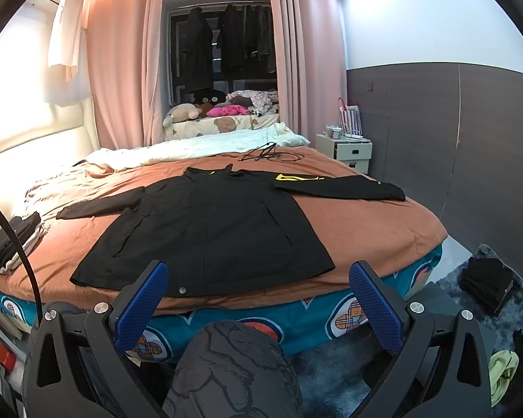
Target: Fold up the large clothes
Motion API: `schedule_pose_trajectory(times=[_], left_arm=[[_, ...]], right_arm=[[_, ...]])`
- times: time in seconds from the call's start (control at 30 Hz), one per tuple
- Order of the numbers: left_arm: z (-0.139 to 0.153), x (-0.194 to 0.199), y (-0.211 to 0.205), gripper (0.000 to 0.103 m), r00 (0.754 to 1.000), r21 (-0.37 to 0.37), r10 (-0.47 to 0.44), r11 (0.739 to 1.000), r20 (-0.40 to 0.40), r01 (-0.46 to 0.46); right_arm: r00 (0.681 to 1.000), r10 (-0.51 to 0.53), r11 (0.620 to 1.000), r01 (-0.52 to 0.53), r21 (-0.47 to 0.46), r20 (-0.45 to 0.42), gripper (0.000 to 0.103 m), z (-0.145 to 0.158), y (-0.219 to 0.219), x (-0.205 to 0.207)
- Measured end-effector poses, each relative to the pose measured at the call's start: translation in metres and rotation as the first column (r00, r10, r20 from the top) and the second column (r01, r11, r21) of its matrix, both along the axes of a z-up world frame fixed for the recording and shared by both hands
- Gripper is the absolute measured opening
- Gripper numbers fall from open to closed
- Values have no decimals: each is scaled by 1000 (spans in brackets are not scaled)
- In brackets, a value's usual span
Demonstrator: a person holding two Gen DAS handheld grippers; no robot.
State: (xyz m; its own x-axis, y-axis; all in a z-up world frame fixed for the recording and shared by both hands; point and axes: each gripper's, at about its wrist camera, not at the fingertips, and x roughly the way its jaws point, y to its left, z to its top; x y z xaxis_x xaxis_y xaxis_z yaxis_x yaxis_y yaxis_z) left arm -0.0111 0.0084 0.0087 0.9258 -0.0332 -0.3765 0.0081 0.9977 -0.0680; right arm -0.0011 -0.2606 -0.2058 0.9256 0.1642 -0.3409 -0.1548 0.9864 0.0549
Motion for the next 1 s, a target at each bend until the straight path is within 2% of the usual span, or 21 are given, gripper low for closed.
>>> schedule_pose_trajectory(times=[0.4,0.77,1.0], left_arm=[[1,-7,-4,103,1000,-1,4,1000,23,-4],[2,-11,-11,103,1000,16,5,1000,20,-5],[2,-13,-9,103,1000,19,12,1000,19,-13]], right_arm=[[999,-11,1000,11,-8,47,103,10,-16,-11],[999,-9,1000,8,21,34,103,0,-17,-11],[1000,6,1000,-6,6,25,103,2,-12,-10]])
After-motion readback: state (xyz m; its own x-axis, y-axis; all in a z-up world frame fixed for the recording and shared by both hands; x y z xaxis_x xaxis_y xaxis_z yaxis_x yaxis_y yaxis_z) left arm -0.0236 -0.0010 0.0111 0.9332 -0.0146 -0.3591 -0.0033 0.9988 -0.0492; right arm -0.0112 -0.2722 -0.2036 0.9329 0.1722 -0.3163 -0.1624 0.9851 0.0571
